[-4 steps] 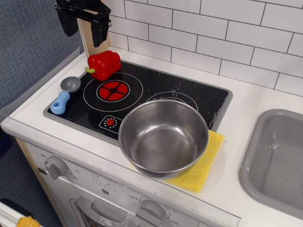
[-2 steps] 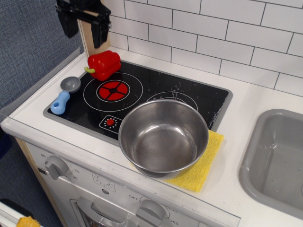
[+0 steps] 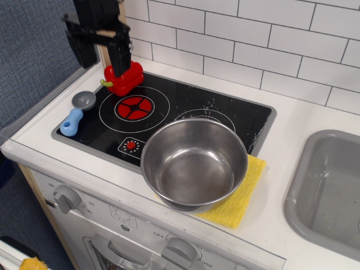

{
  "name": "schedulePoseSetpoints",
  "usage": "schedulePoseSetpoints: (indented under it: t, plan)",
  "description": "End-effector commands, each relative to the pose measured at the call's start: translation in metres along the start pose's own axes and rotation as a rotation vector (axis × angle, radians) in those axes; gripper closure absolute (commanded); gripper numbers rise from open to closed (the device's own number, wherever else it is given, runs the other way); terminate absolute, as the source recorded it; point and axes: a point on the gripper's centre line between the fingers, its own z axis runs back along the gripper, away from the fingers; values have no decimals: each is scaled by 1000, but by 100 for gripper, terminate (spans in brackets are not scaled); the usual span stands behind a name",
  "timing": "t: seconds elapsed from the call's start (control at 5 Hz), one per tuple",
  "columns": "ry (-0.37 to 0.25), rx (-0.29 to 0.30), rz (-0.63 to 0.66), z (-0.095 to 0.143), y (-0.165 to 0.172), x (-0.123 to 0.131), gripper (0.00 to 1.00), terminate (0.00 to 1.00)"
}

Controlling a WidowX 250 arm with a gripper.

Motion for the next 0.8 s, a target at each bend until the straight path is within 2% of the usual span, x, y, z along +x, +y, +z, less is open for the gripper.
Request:
schedulePoseSetpoints:
  t: [0.0, 0.2, 0.4, 0.6]
  plan:
    - [-46, 2, -228, 29, -62, -37, 0, 0]
    - [3, 15, -261, 7, -80, -47, 0, 0]
    - [61, 30, -258, -21, -91, -47, 0, 0]
    - [94, 59, -228, -43, -94, -48, 0, 0]
